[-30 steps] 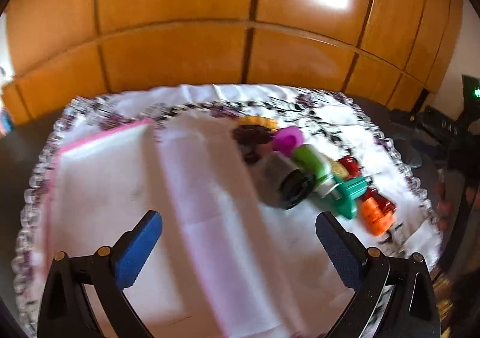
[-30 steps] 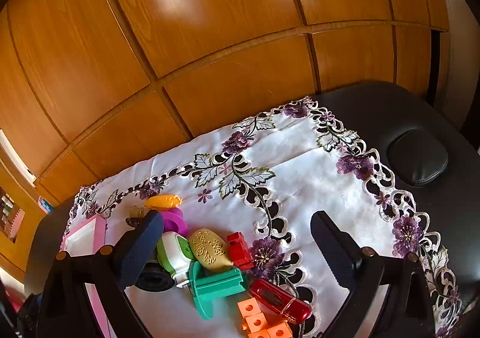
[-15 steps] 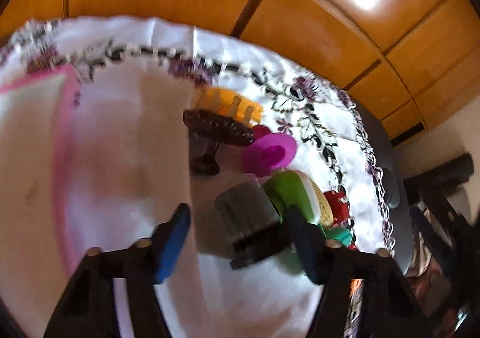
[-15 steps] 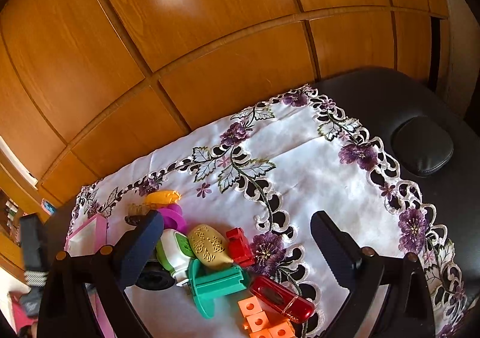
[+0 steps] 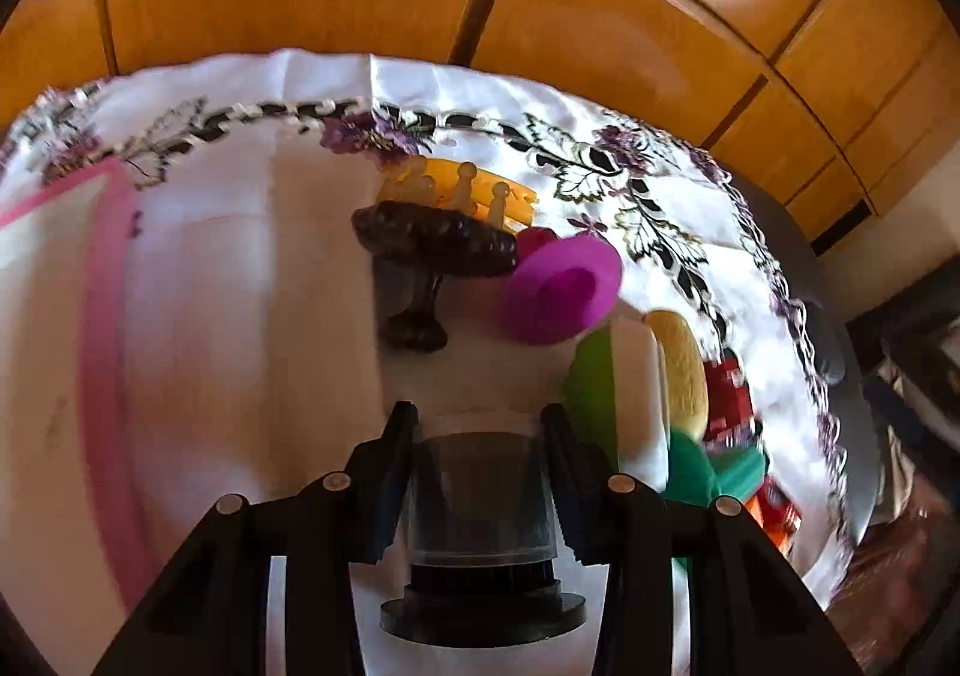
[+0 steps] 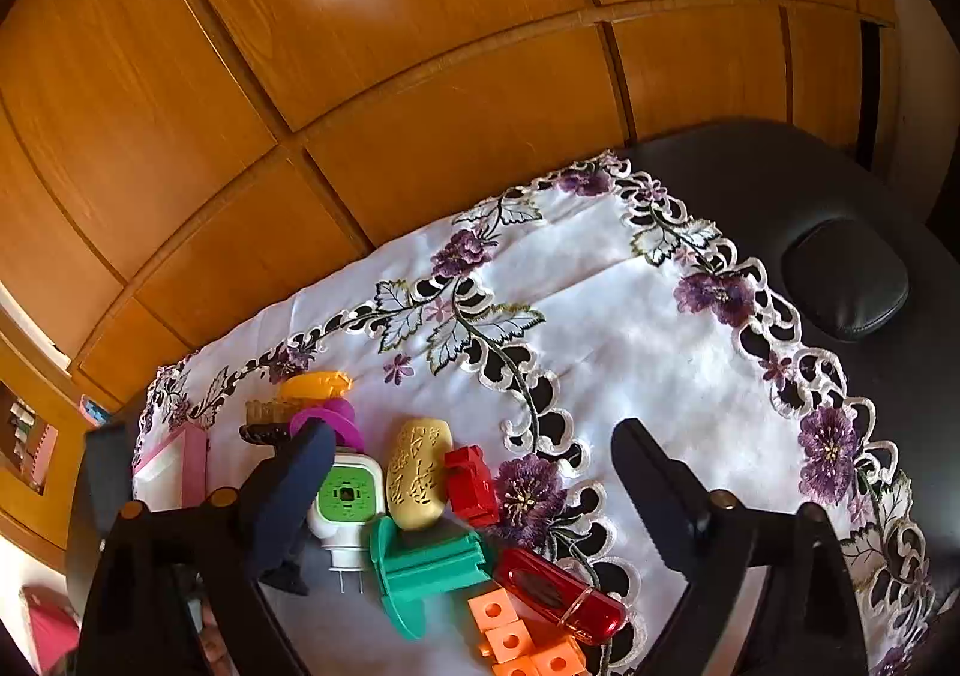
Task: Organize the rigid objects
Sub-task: 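Close the left tool on the black cylinder in the toy pile, then lift the black cylinder with the left tool while the right tool grasps the teal spool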
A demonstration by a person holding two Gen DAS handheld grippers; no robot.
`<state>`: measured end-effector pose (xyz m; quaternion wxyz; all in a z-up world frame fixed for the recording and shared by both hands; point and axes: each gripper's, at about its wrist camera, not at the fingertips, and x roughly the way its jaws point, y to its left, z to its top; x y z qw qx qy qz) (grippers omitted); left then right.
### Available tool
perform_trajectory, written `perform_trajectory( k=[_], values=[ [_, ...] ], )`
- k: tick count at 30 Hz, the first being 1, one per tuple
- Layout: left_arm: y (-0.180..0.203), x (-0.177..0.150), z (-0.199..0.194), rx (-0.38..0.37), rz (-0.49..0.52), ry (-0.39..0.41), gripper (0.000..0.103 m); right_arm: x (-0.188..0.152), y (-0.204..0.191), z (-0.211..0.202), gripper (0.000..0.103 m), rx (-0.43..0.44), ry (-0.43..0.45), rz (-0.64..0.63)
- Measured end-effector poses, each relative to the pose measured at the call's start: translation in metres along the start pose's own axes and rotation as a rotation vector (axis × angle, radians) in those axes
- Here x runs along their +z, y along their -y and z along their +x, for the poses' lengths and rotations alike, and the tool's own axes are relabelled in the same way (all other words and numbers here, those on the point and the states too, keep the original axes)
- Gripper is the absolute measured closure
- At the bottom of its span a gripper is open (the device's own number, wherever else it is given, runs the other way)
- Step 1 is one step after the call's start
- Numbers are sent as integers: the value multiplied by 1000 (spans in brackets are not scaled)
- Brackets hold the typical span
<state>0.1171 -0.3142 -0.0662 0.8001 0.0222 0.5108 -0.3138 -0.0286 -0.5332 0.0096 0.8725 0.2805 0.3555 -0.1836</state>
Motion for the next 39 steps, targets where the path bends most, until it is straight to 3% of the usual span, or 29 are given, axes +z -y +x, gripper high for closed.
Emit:
perform_trajectory(
  k=[6, 10, 13, 15, 26, 29, 30, 34, 39],
  values=[
    [-5, -24, -35, -8, 44, 68, 61, -5, -8, 15, 26, 27, -96, -39],
    [-5, -38, -57, -18, 69, 104, 61, -14, -23, 36, 26, 55, -227, -112],
    [-6, -46, -65, -26, 79, 109, 61, -24, -37, 47, 24, 27, -294, -192],
    [-8, -49, -70, -31, 78, 116, 61, -30, -45, 49, 15, 14, -299, -244],
    [-29, -62, -109, -74, 37, 166, 61, -48, -58, 62, 15, -73, -364, -377],
    [-43, -62, -127, -79, 25, 191, 61, -54, -59, 68, 43, -127, -369, -420],
    [-51, -60, -136, -76, 14, 205, 61, -54, -59, 68, 43, -130, -368, -422],
    [-92, -53, -160, -15, -39, 260, 61, -55, -61, 68, 43, -139, -367, -431],
    [-163, -42, -160, 115, -125, 243, 61, -52, -55, 69, 43, -127, -377, -394]
  ],
)
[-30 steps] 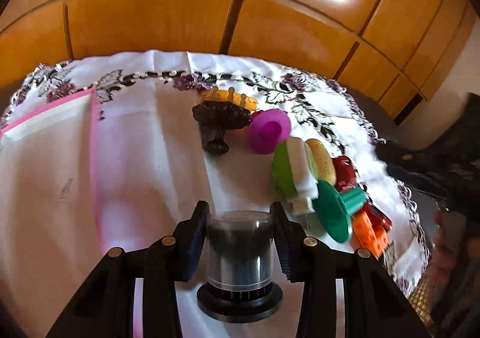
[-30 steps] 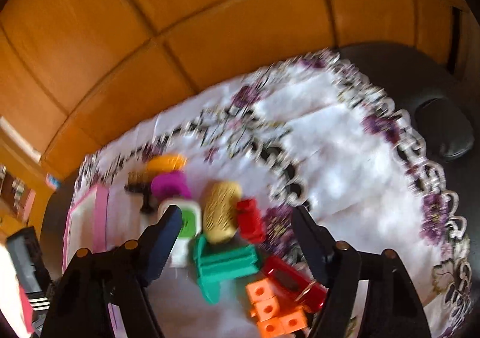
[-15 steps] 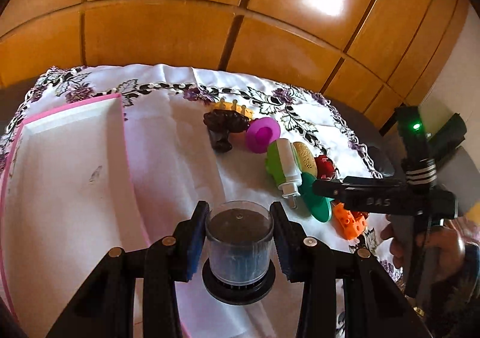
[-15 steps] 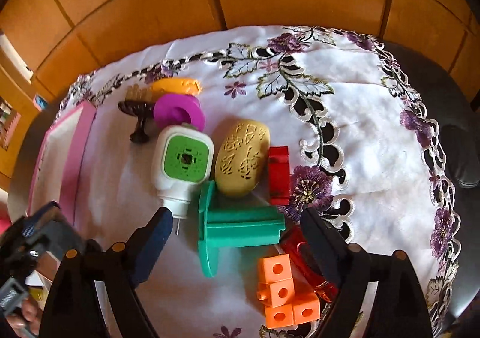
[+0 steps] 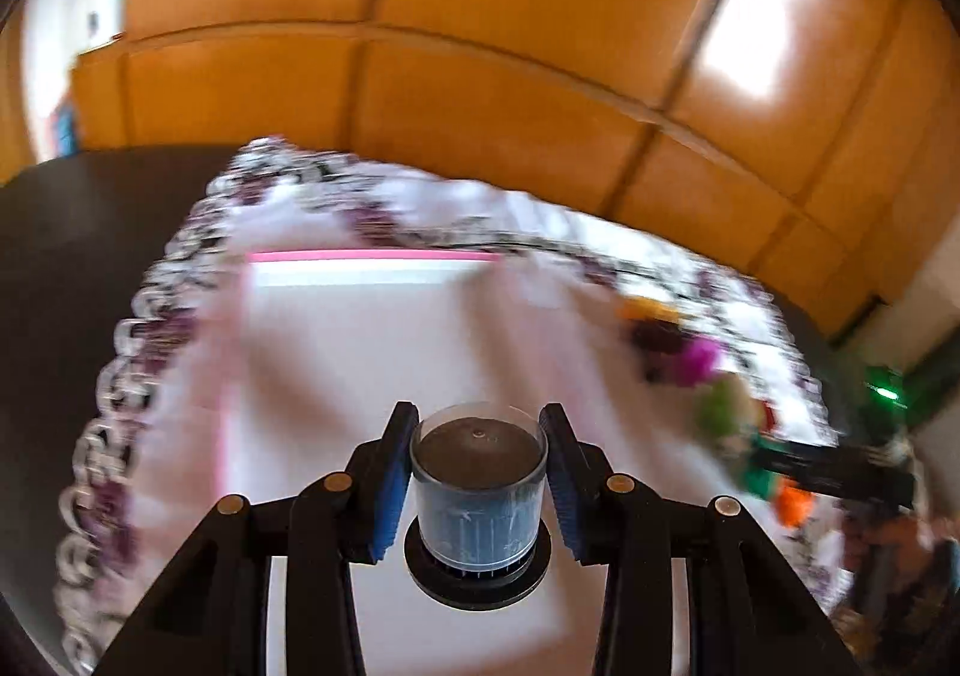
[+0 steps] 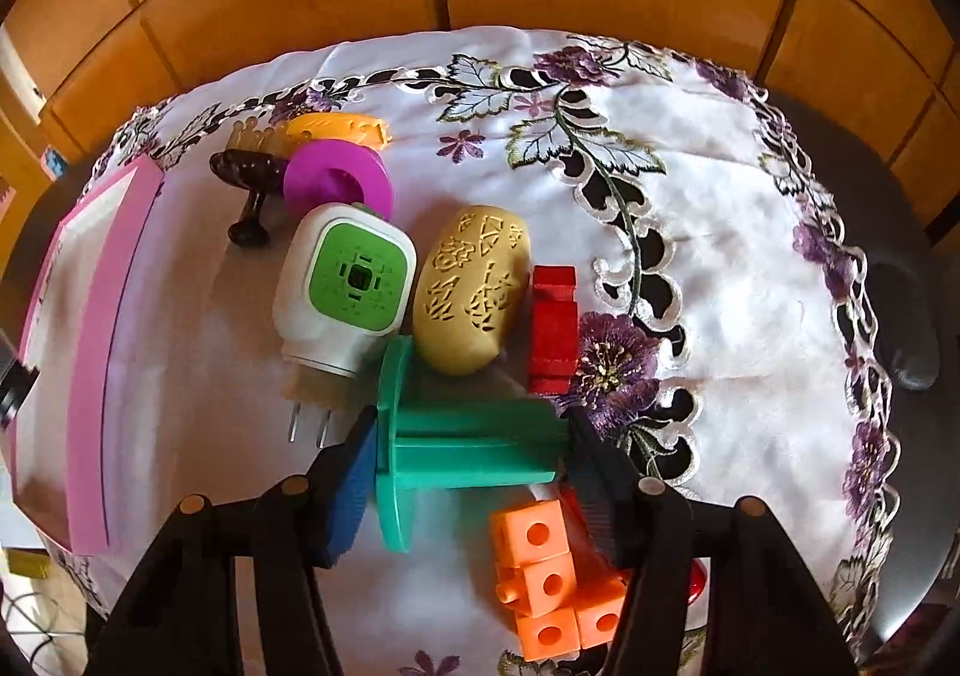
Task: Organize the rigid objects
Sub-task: 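Lift the black cylinder with the left tool while the right tool grasps the teal spool, then lower the black cylinder into the tray and open the left tool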
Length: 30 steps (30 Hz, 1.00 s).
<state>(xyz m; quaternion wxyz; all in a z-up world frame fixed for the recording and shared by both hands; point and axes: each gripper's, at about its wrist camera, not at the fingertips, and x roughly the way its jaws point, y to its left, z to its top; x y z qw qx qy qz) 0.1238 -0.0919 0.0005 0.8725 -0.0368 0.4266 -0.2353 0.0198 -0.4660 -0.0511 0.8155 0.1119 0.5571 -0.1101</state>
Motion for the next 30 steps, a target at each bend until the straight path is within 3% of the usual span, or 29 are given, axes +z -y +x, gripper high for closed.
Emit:
perform_trajectory(
  k=[5, 14, 15, 17, 19, 24, 30],
  values=[
    [-40, 15, 26, 96, -12, -17, 61, -1, -4, 0, 43, -19, 9, -18],
    [-56, 44, 59, 185, 16, -15, 60, -1, -9, 2, 43, -52, 23, -64],
    [-58, 45, 59, 185, 4, -14, 57, -1, -9, 2, 43, -57, 21, -66],
    [-61, 46, 53, 182, -23, 3, 39, -1, -10, 3, 43, -69, 19, -76],
    [-64, 44, 41, 188, -49, 43, 35, -1, -10, 3, 43, -71, 20, -80],
    [-59, 25, 12, 211, -61, 86, 35, -1, -10, 3, 43, -75, 21, -84],
    [-33, -30, -11, 210, -43, 69, 35, -3, -13, 4, 43, -96, 21, -102]
  ],
)
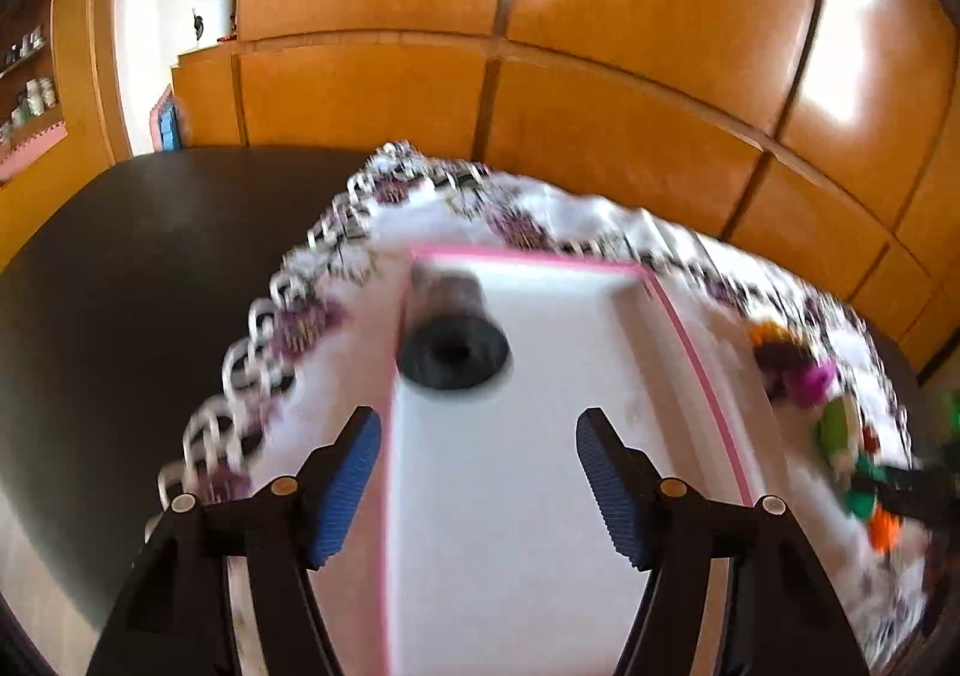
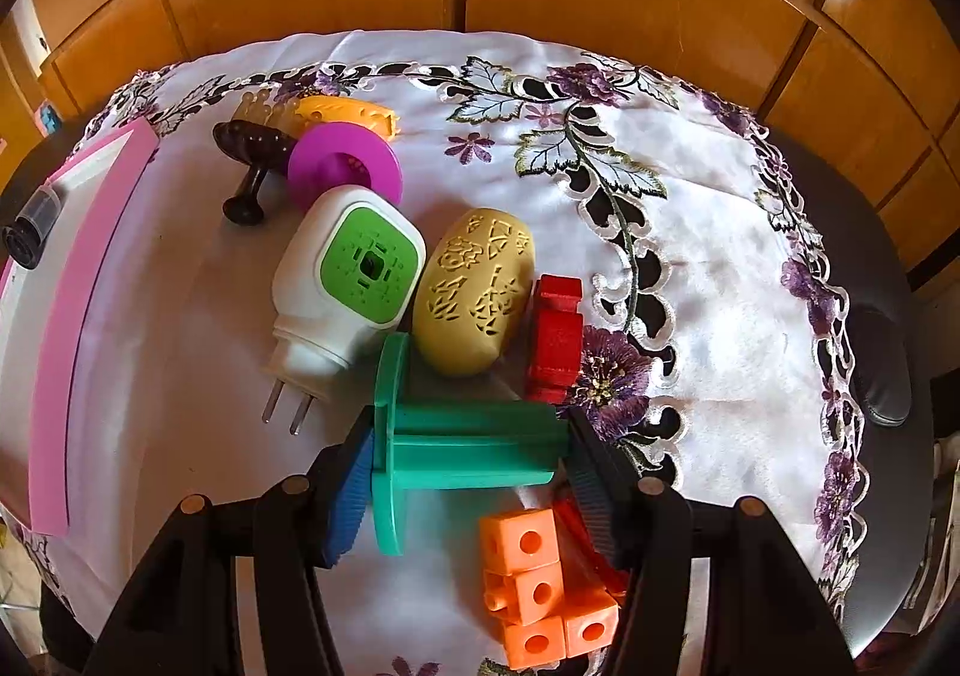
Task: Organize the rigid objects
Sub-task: 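Lower the black cylinder into the tray and open the left tool, then carry the teal spool into the tray and open the right tool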
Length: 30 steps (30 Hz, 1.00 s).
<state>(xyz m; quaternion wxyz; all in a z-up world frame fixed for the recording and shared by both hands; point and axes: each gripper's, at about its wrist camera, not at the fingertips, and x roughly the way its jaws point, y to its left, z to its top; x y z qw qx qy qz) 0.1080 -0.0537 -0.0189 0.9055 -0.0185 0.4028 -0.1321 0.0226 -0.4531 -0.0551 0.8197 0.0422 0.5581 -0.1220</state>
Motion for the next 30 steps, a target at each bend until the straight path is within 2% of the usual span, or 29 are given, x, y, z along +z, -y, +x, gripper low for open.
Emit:
perform_trajectory(
  k=[3, 6, 9, 17, 30],
  values=[
    [14, -27, -11, -6, 14, -16, 34, -1, 0, -1, 43, -4, 3, 3],
    [27, -43, -21, -2, 32, -12, 33, 0, -2, -6, 43, -14, 33, -6],
    [37, -52, -29, 28, 69, -3, 28, -1, -4, -5, 43, -6, 26, -19],
    [40, -61, -40, 64, 78, 13, 24, -5, -19, -8, 43, 27, 30, -82],
    [34, -69, -46, 95, 67, 20, 24, -13, -47, -9, 43, 85, 32, -205]
  ],
)
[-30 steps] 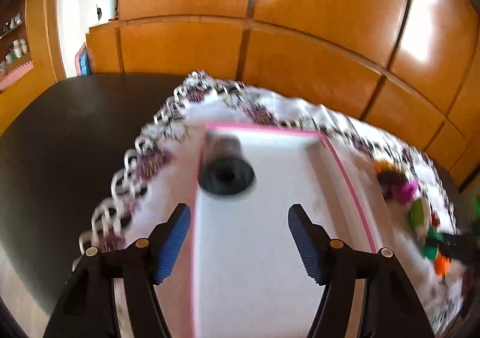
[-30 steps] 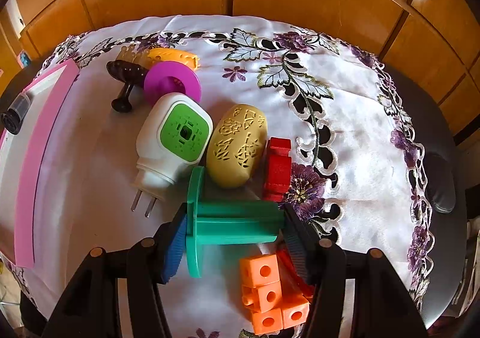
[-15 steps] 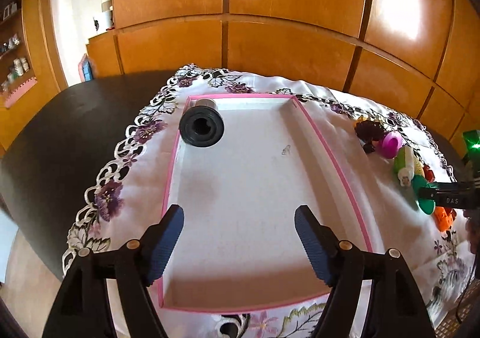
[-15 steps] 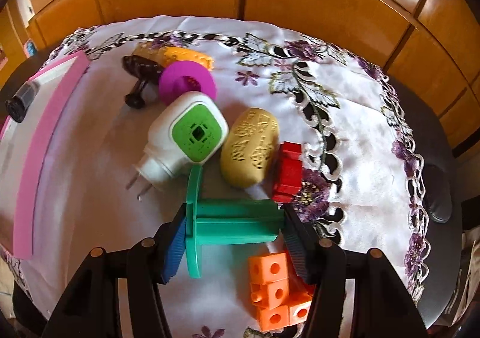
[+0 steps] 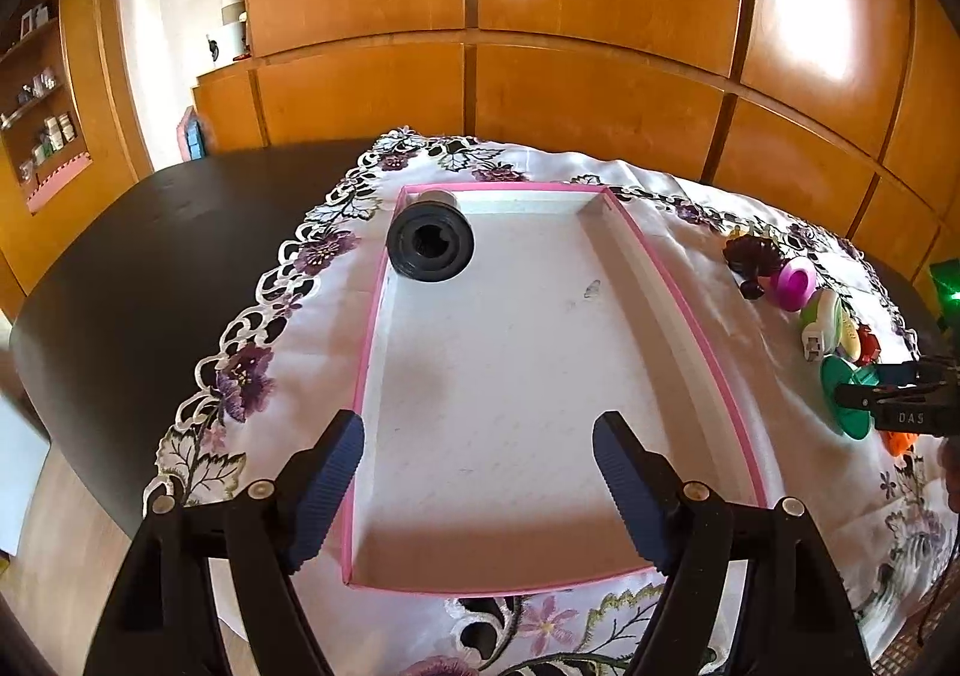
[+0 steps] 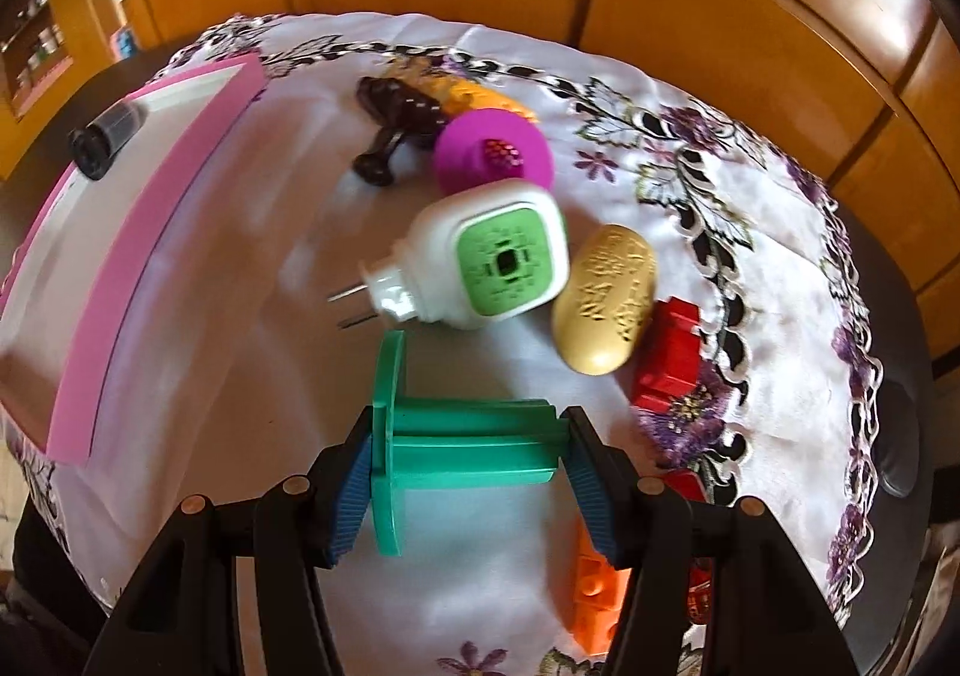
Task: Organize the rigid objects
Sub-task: 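Carry the teal spool into the tray and open the right tool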
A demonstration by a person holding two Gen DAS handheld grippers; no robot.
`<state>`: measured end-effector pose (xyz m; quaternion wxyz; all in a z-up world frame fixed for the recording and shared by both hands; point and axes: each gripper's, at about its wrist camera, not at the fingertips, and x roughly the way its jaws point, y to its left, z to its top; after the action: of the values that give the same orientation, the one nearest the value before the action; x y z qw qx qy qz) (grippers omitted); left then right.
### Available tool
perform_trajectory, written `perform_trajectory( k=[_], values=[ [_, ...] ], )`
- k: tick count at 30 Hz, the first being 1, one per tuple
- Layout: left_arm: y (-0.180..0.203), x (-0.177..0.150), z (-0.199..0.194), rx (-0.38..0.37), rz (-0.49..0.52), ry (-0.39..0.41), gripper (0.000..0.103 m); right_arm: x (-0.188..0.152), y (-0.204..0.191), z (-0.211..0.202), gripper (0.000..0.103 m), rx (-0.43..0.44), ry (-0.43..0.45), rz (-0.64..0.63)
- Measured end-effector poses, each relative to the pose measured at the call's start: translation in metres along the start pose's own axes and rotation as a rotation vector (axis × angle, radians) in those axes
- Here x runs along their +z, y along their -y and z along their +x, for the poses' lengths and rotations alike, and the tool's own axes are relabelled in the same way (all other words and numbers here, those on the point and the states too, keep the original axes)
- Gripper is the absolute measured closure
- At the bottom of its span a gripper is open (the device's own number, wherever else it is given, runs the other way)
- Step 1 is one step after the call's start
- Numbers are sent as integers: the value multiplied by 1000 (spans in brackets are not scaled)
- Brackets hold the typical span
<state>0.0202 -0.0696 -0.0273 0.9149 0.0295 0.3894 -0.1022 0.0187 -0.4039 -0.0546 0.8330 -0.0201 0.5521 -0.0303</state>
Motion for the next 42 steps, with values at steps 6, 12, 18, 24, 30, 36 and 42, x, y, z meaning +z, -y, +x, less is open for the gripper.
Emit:
perform_trajectory(
  k=[6, 12, 18, 24, 30, 36, 42],
  values=[
    [-7, -2, -1, 5, -17, 0, 24, -2, -6, 0, 43, 3, 2, -27],
    [-11, -5, -3, 11, -26, 1, 24, -1, -6, 1, 44, 3, 5, -31],
    [-21, -3, -7, 19, -48, 16, 24, 0, -21, -2, 44, 38, 5, -63],
    [-32, -2, -9, 17, -80, 26, 24, 3, -43, -15, 44, 79, 29, -69],
    [-54, -3, -10, 27, -141, 28, 24, 25, -75, -44, 44, 176, 118, -45],
    [-86, -8, -11, 71, -204, 25, 24, 54, -145, -59, 44, 259, 176, -151],
    [-118, -15, -7, 120, -273, 9, 24, 84, -224, -36, 44, 291, 137, -260]
  ],
)
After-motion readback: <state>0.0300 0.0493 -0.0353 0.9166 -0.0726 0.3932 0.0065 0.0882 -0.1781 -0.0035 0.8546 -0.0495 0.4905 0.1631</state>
